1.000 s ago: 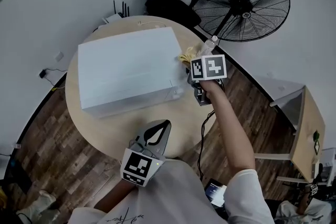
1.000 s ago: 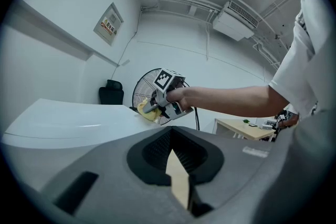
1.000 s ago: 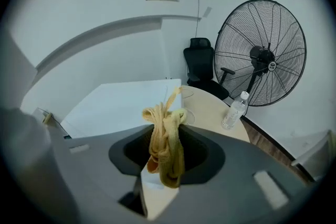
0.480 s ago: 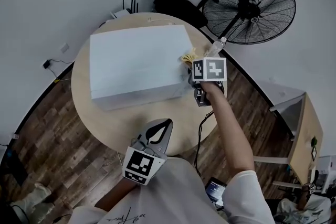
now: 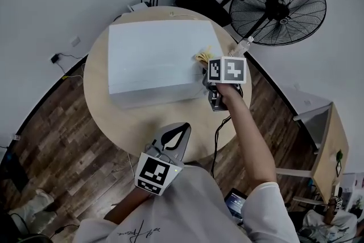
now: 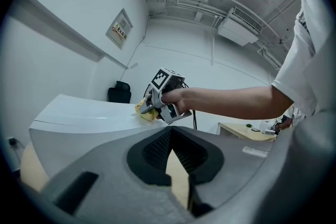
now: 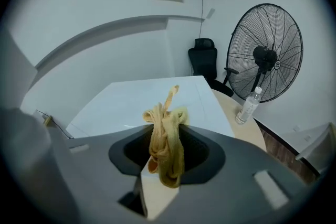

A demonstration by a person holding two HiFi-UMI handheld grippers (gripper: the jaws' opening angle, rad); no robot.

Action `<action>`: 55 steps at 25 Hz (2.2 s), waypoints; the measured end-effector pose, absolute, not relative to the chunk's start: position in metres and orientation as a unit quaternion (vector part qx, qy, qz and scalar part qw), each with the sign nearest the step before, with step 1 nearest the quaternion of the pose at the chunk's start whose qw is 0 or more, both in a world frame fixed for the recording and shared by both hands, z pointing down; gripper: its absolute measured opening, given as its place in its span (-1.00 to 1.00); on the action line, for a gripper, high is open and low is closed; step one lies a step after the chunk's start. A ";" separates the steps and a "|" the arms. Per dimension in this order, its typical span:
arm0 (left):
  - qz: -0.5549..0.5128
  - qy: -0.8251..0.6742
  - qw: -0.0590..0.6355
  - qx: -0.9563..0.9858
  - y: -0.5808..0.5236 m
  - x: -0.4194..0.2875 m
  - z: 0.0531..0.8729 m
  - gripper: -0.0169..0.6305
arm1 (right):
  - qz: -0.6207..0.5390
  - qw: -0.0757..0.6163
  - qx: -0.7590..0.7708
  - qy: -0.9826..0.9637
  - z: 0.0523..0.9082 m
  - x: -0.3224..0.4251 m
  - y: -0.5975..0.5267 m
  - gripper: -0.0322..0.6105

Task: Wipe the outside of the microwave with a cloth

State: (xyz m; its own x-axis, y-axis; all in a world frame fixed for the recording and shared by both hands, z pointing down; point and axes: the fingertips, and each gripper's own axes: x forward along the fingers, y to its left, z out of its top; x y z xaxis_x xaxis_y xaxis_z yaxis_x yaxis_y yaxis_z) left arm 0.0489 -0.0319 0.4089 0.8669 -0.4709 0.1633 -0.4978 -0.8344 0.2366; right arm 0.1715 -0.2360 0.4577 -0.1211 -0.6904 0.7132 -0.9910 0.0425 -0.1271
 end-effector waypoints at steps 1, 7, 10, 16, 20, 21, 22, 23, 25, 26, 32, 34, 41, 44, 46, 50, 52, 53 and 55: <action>0.049 -0.256 0.136 0.956 -0.033 0.046 0.408 -0.97 | 0.312 0.240 0.615 -0.683 0.457 0.166 -0.236 -0.46; 0.051 -0.281 0.137 0.949 -0.036 0.024 0.411 -0.97 | 0.289 0.255 0.604 -0.697 0.457 0.134 -0.237 -0.46; 0.052 -0.292 0.138 0.945 -0.038 0.015 0.411 -0.97 | 0.285 0.250 0.600 -0.705 0.456 0.117 -0.239 -0.46; 0.050 -0.306 0.144 0.940 -0.039 0.002 0.414 -0.97 | 0.281 0.241 0.586 -0.721 0.456 0.081 -0.243 -0.46; 0.048 -0.312 0.148 0.937 -0.039 -0.004 0.416 -0.97 | 0.291 0.228 0.571 -0.733 0.457 0.060 -0.245 -0.46; 0.045 -0.312 0.153 0.937 -0.037 -0.005 0.416 -0.97 | 0.293 0.225 0.567 -0.736 0.457 0.054 -0.244 -0.46; 0.042 -0.311 0.158 0.936 -0.035 -0.006 0.417 -0.97 | 0.294 0.223 0.563 -0.740 0.457 0.048 -0.244 -0.46; 0.041 -0.311 0.160 0.936 -0.033 -0.007 0.416 -0.97 | 0.295 0.222 0.558 -0.743 0.457 0.042 -0.243 -0.46; 0.041 -0.312 0.160 0.935 -0.030 -0.008 0.415 -0.97 | 0.298 0.221 0.548 -0.750 0.455 0.030 -0.243 -0.46; 0.042 -0.314 0.161 0.935 -0.030 -0.008 0.415 -0.97 | 0.298 0.220 0.542 -0.754 0.454 0.024 -0.244 -0.46; 0.033 -0.329 0.175 0.928 -0.035 -0.018 0.418 -0.97 | 0.295 0.227 0.505 -0.778 0.455 -0.012 -0.247 -0.46; 0.033 -0.335 0.174 0.925 -0.035 -0.020 0.417 -0.97 | 0.294 0.230 0.496 -0.784 0.454 -0.021 -0.247 -0.46; 0.035 -0.356 0.178 0.917 -0.034 -0.031 0.420 -0.97 | 0.290 0.232 0.458 -0.807 0.452 -0.061 -0.246 -0.46; 0.035 -0.365 0.180 0.913 -0.034 -0.035 0.422 -0.97 | 0.283 0.239 0.446 -0.815 0.453 -0.079 -0.247 -0.46; 0.035 -0.372 0.179 0.910 -0.034 -0.039 0.423 -0.97 | 0.284 0.239 0.436 -0.820 0.454 -0.091 -0.247 -0.46; 0.036 -0.388 0.180 0.903 -0.035 -0.050 0.424 -0.97 | 0.284 0.236 0.418 -0.830 0.452 -0.115 -0.244 -0.46; 0.036 -0.394 0.181 0.900 -0.036 -0.053 0.424 -0.97 | 0.277 0.239 0.414 -0.834 0.452 -0.123 -0.244 -0.46; 0.035 -0.397 0.181 0.899 -0.036 -0.053 0.424 -0.97 | 0.276 0.240 0.410 -0.836 0.452 -0.127 -0.244 -0.46; 0.034 -0.400 0.181 0.898 -0.036 -0.055 0.424 -0.97 | 0.276 0.242 0.401 -0.839 0.452 -0.135 -0.242 -0.46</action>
